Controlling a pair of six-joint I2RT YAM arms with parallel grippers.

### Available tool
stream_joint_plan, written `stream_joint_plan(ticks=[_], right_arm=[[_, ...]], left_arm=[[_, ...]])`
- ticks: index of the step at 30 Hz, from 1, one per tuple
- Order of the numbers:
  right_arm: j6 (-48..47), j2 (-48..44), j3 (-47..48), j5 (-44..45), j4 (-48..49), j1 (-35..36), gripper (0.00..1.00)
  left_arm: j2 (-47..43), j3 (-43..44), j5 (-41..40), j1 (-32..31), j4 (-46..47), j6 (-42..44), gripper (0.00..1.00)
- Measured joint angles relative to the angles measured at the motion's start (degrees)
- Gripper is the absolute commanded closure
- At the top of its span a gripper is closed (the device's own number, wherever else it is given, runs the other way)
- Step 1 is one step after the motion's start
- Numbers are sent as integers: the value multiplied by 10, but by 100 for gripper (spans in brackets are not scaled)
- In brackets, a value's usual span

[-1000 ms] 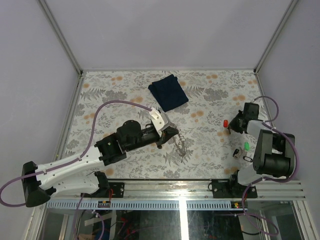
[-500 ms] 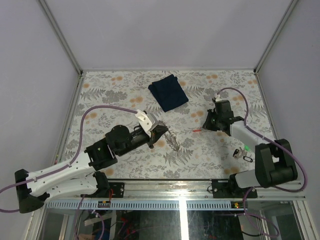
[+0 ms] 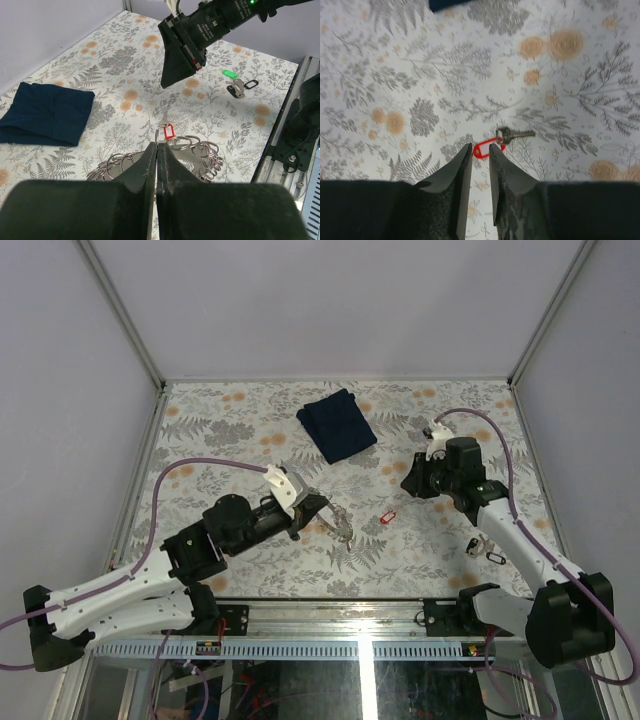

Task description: Put the keys on the keyring

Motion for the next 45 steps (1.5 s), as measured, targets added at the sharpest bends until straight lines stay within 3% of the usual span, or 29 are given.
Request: stream_joint_plan(ticks=[5,8,24,45], right_arm=[[-5,68,34,1,-72,0,54],[-10,103,47,13,-105,14,51],[-101,254,154,202,-201,196,53],[-147,357,185,231,-212,204,67]], left_arm=[[0,0,3,0,-10,1,100],[1,0,3,0,-18,1,100],[-31,0,3,0,-47,-5,100],[-9,7,4,0,-68,-10,100]])
